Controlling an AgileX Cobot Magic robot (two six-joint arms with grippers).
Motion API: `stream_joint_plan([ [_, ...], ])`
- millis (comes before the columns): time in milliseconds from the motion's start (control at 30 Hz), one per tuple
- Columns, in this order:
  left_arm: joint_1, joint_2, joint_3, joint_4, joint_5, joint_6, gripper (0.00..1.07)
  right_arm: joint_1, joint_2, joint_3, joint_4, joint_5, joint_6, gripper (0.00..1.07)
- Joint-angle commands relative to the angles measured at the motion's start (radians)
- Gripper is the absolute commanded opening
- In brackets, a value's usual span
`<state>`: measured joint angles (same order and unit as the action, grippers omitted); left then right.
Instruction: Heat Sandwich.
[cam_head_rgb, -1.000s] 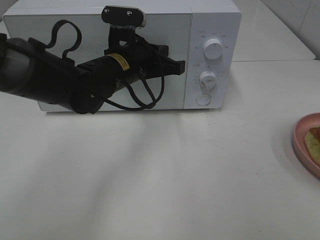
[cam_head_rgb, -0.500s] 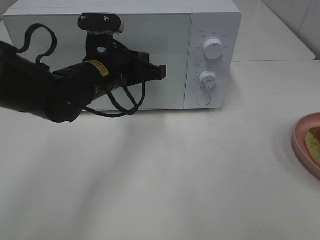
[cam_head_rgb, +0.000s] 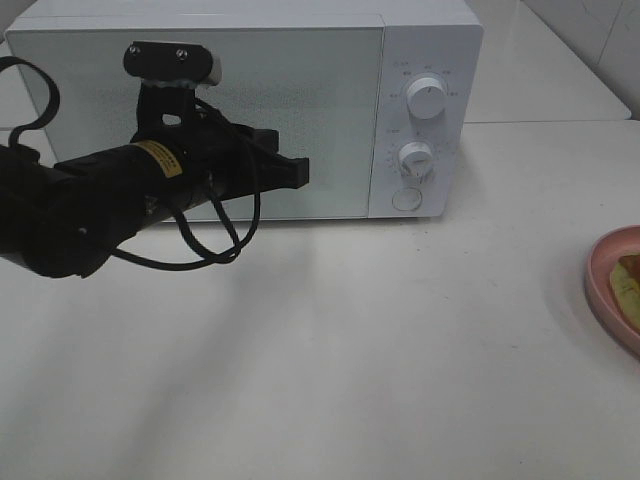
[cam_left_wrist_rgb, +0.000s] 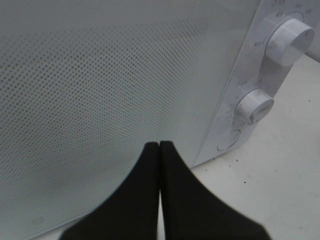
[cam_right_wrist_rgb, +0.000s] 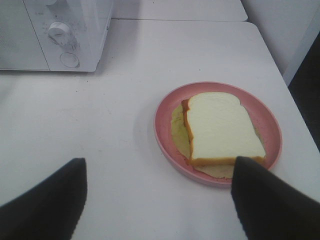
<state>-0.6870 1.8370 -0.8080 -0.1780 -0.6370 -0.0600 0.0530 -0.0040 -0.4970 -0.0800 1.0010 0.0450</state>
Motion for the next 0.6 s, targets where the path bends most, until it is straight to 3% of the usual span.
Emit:
stream_joint_plan([
  [33, -0.006, -0.038, 0.039, -0.001, 0.043, -0.009, 0.06, -0.006, -0.028, 0.000, 0.001, -0.005, -0.003, 0.76],
  [67, -0.006, -0.060, 0.056, 0.004, 0.097, -0.009, 0.13, -0.006, -0.028, 0.000, 0.001, -0.005, -0.003, 0.76],
  [100, -0.006, -0.068, 0.061, 0.009, 0.129, -0.009, 0.38, -0.006, -0.028, 0.000, 0.001, -0.005, -0.003, 0.76],
  [133, -0.006, -0.068, 0.061, 0.009, 0.129, -0.009, 0.38, -0.006, -0.028, 0.000, 0.001, -0.005, -0.003, 0.76],
  [200, -0.006, -0.085, 0.072, 0.014, 0.187, -0.009, 0.75, -0.006, -0.028, 0.000, 0.001, -0.005, -0.003, 0.76],
  [233, -0.006, -0.095, 0.073, 0.014, 0.247, -0.008, 1.03, -0.006, -0.028, 0.000, 0.001, -0.005, -0.003, 0.76],
  [600, -0.006, -0.158, 0.072, 0.012, 0.529, -0.012, 0.98, -0.006, -0.028, 0.000, 0.001, -0.005, -0.006, 0.76],
])
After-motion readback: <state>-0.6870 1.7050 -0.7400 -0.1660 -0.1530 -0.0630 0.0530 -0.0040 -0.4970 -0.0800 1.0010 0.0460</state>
